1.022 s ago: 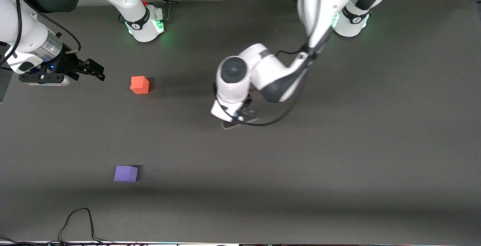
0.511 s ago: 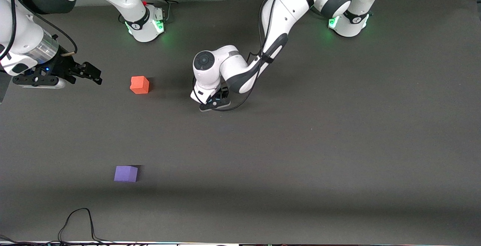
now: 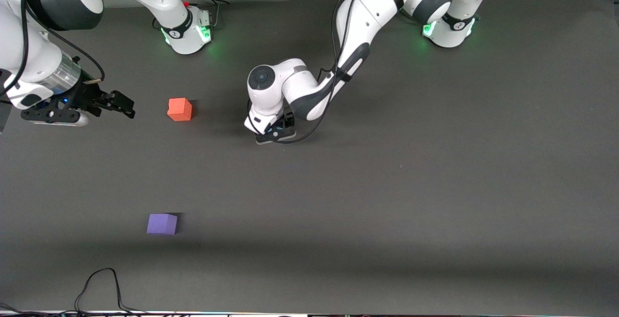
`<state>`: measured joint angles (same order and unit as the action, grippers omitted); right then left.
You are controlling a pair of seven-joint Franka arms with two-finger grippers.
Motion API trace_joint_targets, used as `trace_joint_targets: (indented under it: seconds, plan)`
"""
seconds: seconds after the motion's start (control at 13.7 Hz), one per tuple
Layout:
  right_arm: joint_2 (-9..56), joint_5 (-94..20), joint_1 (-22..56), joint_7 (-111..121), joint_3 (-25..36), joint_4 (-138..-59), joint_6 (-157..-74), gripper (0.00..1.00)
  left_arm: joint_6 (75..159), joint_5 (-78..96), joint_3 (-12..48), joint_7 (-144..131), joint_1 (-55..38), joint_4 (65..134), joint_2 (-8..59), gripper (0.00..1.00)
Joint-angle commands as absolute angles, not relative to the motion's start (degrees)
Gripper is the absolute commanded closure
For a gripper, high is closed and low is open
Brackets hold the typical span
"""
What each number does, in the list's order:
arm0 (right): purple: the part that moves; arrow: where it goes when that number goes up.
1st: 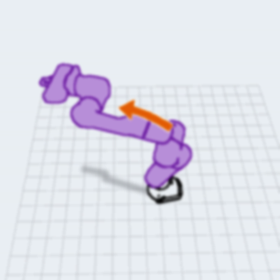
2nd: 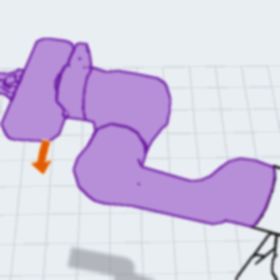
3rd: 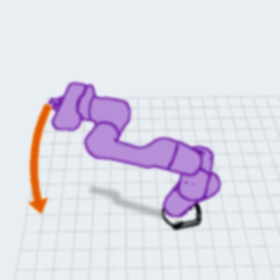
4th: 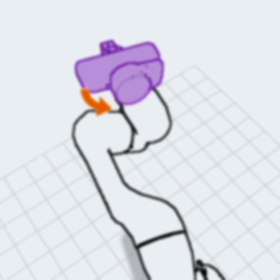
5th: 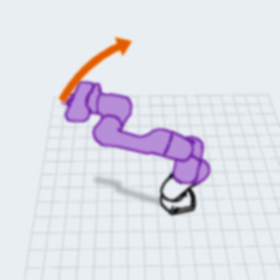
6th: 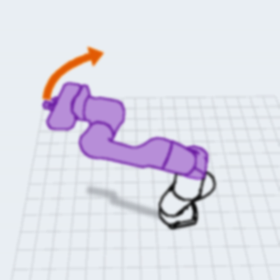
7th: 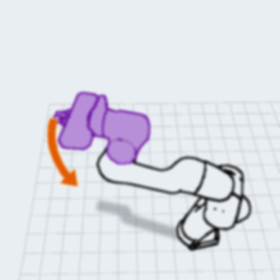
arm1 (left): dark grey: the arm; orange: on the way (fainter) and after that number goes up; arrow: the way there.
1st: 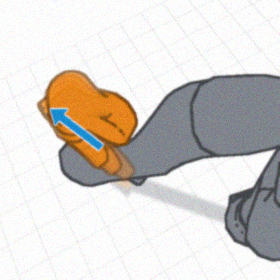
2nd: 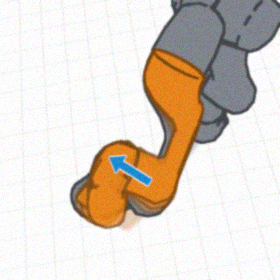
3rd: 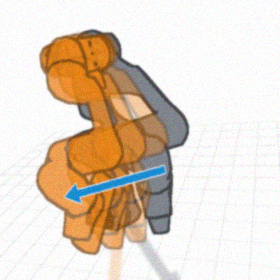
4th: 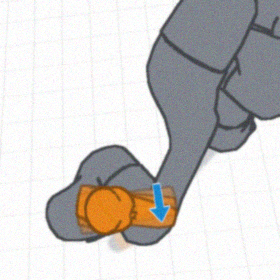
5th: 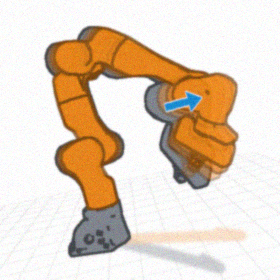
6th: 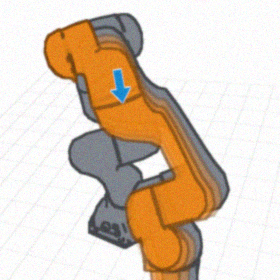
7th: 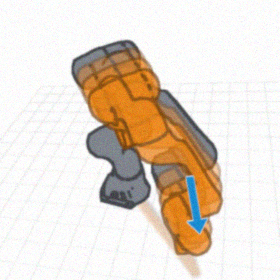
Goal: Place blue block between orange and purple blocks
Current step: 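Lower the blue cube onto the table middle and open the left gripper, then withdraw the left gripper while the right gripper reaches the blue cube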
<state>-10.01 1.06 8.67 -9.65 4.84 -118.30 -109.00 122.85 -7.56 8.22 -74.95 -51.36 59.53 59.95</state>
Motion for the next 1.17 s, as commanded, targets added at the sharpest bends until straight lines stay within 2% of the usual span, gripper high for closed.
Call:
trace_joint_targets:
  seconds: [0.0,0.15,0.29,0.51,0.73,0.88,1.02,1.1]
  plan:
    - [-7.6,0.8,11.1,-11.1,4.3,-115.0,-108.6,0.00,115.7,-8.0,8.3,-70.6,-46.9,58.9,53.5,0.00]
    - [-5.5,0.8,12.3,-13.2,1.4,-112.6,-108.5,0.00,107.9,-7.6,9.3,-63.8,-40.1,59.5,46.5,0.00]
    - [-2.6,0.9,12.0,-18.0,-4.5,-109.9,-108.4,0.00,101.2,-6.5,10.4,-55.0,-32.7,60.6,38.9,0.00]
    - [4.2,1.3,12.1,-22.0,-13.9,-105.4,-109.2,0.00,100.7,-5.8,10.4,-42.2,-21.0,69.8,28.1,0.00]
    - [12.0,3.1,12.5,-26.6,-22.2,-104.6,-117.5,0.00,94.7,-4.3,10.2,-29.1,-9.5,72.6,22.3,0.00]
    - [16.9,10.5,13.7,-33.2,-25.7,-105.5,-121.1,0.00,91.1,-4.3,9.8,-21.0,-4.5,74.9,19.0,0.00]
    - [20.4,15.3,15.9,-38.3,-26.2,-107.8,-124.6,0.00,92.5,-4.3,9.1,-15.3,-0.3,82.3,13.4,0.00]
    - [20.7,15.6,15.9,-39.0,-26.2,-111.3,-129.3,0.00,92.8,-4.7,8.7,-14.9,0.3,85.1,11.1,0.00]
